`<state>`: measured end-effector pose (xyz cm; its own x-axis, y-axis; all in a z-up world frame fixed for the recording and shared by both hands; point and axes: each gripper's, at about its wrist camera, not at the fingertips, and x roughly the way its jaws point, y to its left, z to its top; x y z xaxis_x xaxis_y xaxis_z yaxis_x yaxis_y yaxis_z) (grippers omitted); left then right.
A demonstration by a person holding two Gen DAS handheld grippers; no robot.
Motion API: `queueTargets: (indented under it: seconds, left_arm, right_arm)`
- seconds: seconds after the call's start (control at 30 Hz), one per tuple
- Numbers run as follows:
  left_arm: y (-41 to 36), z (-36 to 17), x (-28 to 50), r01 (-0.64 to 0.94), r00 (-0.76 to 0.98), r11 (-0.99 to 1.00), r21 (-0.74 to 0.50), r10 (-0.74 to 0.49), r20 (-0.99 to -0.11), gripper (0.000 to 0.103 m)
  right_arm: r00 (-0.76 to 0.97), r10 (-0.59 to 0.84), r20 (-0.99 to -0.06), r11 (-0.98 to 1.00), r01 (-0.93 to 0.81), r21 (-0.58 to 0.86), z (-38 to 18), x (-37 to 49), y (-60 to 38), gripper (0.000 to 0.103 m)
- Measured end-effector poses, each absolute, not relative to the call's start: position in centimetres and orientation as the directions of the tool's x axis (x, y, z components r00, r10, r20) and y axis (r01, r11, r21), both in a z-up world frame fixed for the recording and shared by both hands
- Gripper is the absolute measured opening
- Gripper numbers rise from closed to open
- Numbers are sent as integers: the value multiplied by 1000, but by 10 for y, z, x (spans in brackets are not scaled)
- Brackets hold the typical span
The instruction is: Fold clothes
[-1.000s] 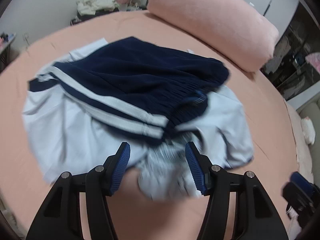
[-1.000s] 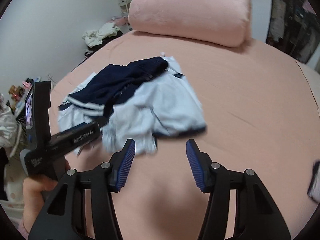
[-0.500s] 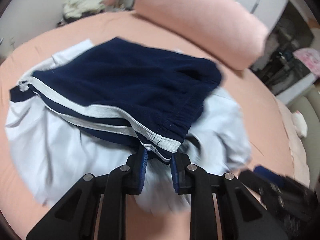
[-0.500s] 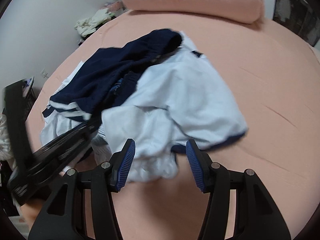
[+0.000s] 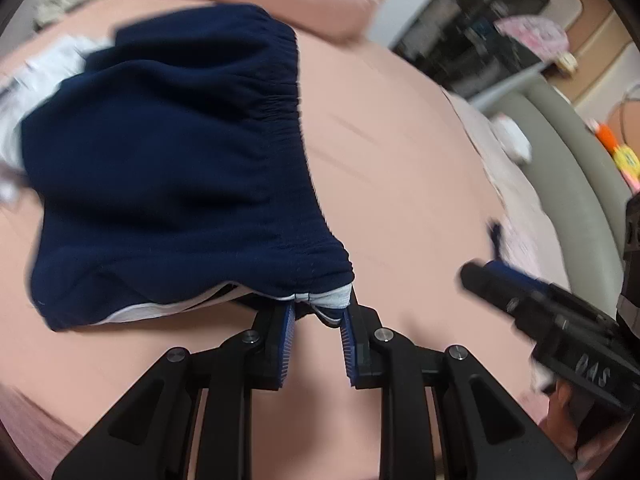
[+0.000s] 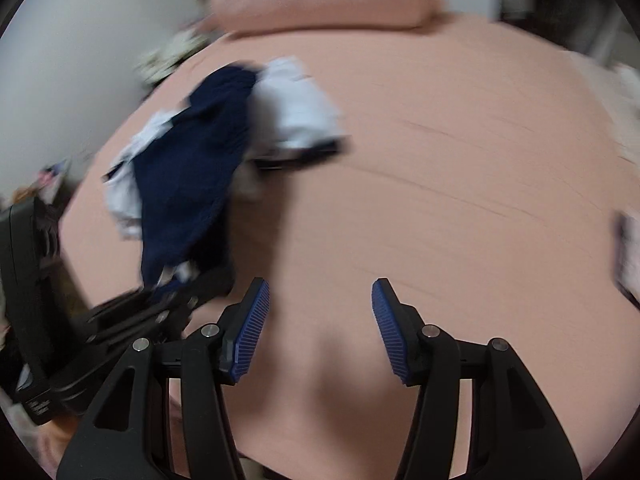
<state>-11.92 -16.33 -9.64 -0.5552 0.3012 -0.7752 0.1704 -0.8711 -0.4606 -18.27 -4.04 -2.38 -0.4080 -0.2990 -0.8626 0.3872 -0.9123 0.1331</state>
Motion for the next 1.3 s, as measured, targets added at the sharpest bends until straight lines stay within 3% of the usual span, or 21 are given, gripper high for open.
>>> queueTargets:
  seconds: [0.17,0.3,0.43,0.5,0.57,0.67,0.77,0.97,1.07,1.13,1.17,1.2,1.3]
  left_arm:
    - [-50,-120,-102,34,-426,-874,-484,426,-798,22]
    - [38,-120,-96,-127,-358,-896,-425,441,-823,22]
    - [78,-121,-91,-131,-325,-850,-510,523,-788,23]
    - [82,-130,-91,-129,-277,-845,-519,533,-799,39]
    - [76,-136,-94,-128,-208,-843,-522,538,-817,46]
    - [35,-118,-85,-73,-308,-866,-494,491,-815,48]
    - [2,-111,-85,-6,-375,-876,-483,449,-811,54]
    - [-29,-125,-77,116,-436,-882,-458,369,-821,54]
    - [-43,-137,-72,144,-434,-874,-463,365,-824,54]
    - [-45,-129,-68,143,-470,-859,-492,379,-797,54]
    - [-53,-122,-64,129,-495,-850,-511,391,-776,54]
    - [-61,-116,-61,114,-519,-841,-529,404,-753,54]
    - [-66,-105,-55,56,-582,-783,-619,479,-658,54]
  right_arm:
    - [-381,-224,-897,-954,274,122,-38,-145,69,56]
    - [-321,-202,-925,-975,157,158,-66,-118,136,56]
    - [-279,-196,-940,-980,29,195,-93,-101,186,56]
    - [-260,-247,-933,-966,-14,259,-102,-97,199,56]
    - [-252,-289,-924,-949,-54,312,-107,-96,206,60]
    - [-248,-328,-911,-932,-69,355,-112,-95,205,64]
    - [-247,-327,-912,-941,-2,337,-114,-92,177,78]
    - [-388,-362,-847,-922,16,387,-100,-90,136,76]
    - [-415,-313,-854,-944,42,326,-99,-92,114,76]
    - [-394,-319,-862,-945,60,322,-113,-97,111,68]
    - [-381,-315,-869,-947,74,311,-120,-98,109,41]
    - [-364,-297,-883,-955,97,281,-126,-97,106,22]
    - [-361,-285,-888,-958,146,248,-130,-89,102,20]
